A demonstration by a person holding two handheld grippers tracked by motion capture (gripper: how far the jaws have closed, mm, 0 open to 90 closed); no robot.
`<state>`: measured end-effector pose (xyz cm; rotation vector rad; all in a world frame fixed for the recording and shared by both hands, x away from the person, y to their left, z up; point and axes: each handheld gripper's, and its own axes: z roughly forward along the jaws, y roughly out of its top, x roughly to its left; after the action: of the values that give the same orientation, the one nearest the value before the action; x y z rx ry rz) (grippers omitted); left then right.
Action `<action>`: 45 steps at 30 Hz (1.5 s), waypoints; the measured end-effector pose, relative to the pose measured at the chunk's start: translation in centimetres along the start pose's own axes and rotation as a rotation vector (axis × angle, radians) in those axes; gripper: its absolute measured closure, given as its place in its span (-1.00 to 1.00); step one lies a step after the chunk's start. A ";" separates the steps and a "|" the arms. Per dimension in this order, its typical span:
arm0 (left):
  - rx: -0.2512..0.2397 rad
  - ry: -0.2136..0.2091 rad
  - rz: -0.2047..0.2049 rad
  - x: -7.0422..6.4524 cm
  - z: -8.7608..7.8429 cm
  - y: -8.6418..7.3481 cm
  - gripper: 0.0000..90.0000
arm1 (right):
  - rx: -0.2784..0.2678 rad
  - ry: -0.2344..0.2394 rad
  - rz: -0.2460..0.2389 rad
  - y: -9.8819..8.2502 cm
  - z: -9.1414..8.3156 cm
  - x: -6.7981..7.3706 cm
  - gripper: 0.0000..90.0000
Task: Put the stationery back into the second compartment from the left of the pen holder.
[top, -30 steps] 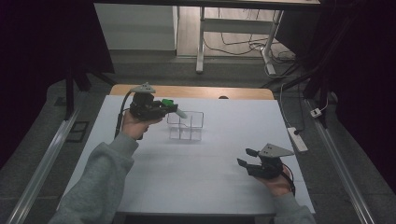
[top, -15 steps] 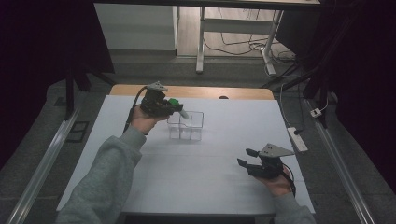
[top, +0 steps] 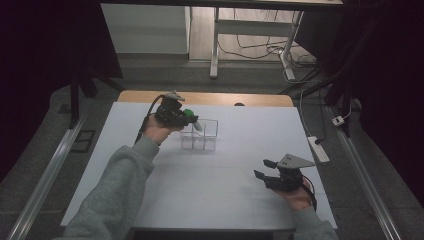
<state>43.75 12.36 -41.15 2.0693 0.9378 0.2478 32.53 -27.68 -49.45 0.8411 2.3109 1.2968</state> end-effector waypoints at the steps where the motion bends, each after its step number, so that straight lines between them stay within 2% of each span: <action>1: 0.001 -0.002 0.002 0.0 0.1 0.0 0.46 | 0.001 -0.002 -0.001 0.0 0.0 0.0 -0.06; 4: -0.015 -0.003 0.013 -0.1 0.3 -0.1 0.39 | 0.000 0.000 0.002 0.0 0.0 0.0 -0.06; 6: -0.021 0.003 0.014 -0.1 0.2 -0.1 0.05 | 0.000 0.001 0.005 0.0 0.0 0.0 -0.06; 8: -0.028 -0.006 0.018 -0.1 0.0 -0.1 -0.09 | 0.002 0.001 0.003 0.0 -0.1 0.0 -0.07; 10: -0.039 -0.009 0.019 -0.2 -0.3 -0.2 -0.14 | 0.004 -0.002 0.002 0.0 -0.1 0.0 -0.07; 15: -0.062 -0.008 0.023 -0.2 -1.1 -0.7 -0.16 | -0.003 -0.005 0.005 0.0 -0.1 -0.1 -0.07; 19: -0.065 0.011 0.009 -0.1 -1.5 -1.8 -0.16 | -0.004 -0.005 0.006 -0.1 -0.1 -0.1 -0.07; 26: -0.078 0.033 0.008 -0.2 -3.1 -4.8 -0.15 | -0.005 -0.009 0.009 -0.1 -0.2 -0.3 -0.08; 33: -0.090 0.063 0.043 -0.7 -4.8 -7.7 -0.15 | 0.000 -0.008 0.008 -0.2 -0.2 -0.4 -0.08; 39: -0.092 0.071 0.041 -1.2 -5.9 -9.9 -0.15 | 0.005 -0.006 0.009 -0.2 -0.1 -0.4 -0.09; 45: -0.093 0.083 0.063 -1.8 -6.7 -11.8 -0.15 | 0.015 -0.008 0.006 -0.2 -0.2 -0.4 -0.10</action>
<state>33.01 19.67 -45.59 2.0170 0.8950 0.4062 32.66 -28.12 -49.58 0.8566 2.3166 1.2779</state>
